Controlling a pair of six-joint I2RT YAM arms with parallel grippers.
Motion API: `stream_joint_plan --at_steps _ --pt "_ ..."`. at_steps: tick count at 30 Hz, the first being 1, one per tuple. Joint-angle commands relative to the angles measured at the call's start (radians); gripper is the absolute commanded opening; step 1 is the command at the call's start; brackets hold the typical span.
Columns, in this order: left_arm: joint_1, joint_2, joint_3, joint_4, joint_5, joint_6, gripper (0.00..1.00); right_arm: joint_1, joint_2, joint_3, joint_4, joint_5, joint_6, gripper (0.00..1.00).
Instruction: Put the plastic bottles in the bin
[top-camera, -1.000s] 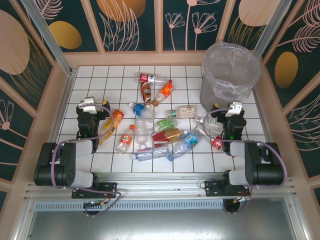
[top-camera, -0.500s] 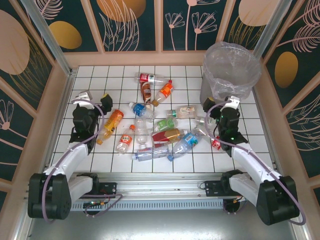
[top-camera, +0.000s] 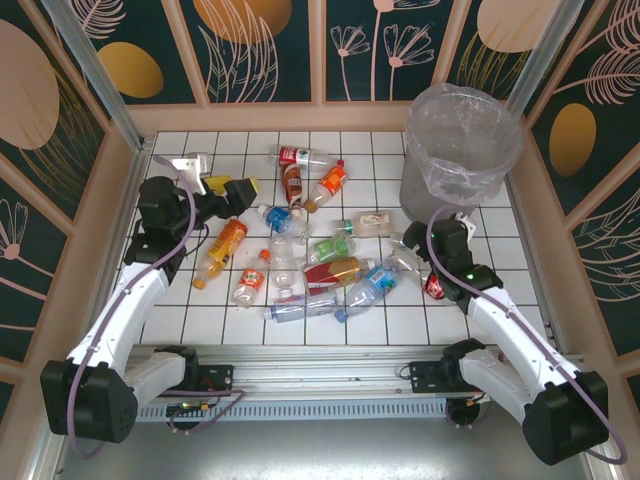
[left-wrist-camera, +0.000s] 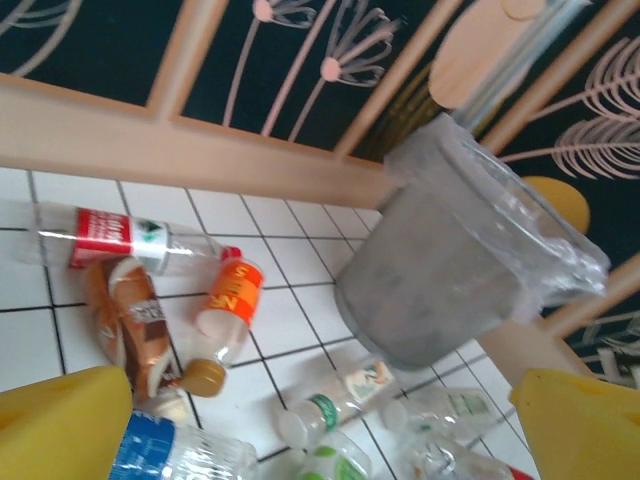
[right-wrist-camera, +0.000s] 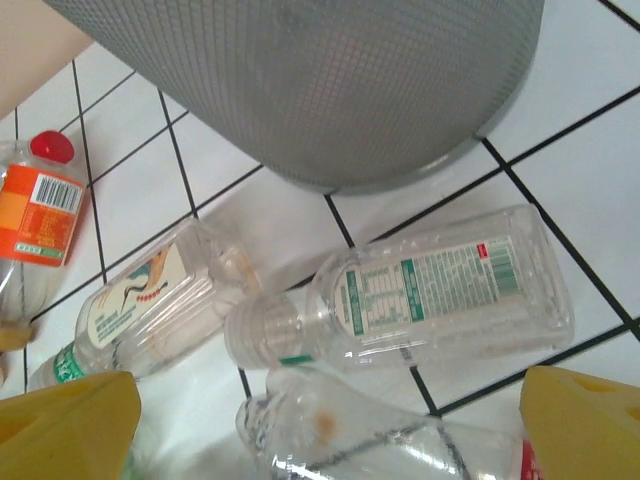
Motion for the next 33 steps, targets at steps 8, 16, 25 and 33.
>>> stream_joint_plan --at_steps 8,16,25,33 --pt "-0.004 -0.040 0.021 -0.059 0.114 0.019 0.99 0.005 0.011 0.029 -0.106 -0.267 -0.102 0.97" --pt "-0.004 -0.058 0.020 -0.077 0.092 0.036 0.99 0.003 0.060 0.044 -0.192 -0.246 -0.118 0.93" --pt "-0.004 -0.076 0.014 -0.079 0.086 0.035 0.99 0.007 0.178 0.059 -0.203 -0.195 -0.124 0.89" --pt "-0.005 -0.075 0.016 -0.078 0.088 0.031 0.99 0.039 0.294 0.114 -0.261 -0.130 -0.140 0.88"
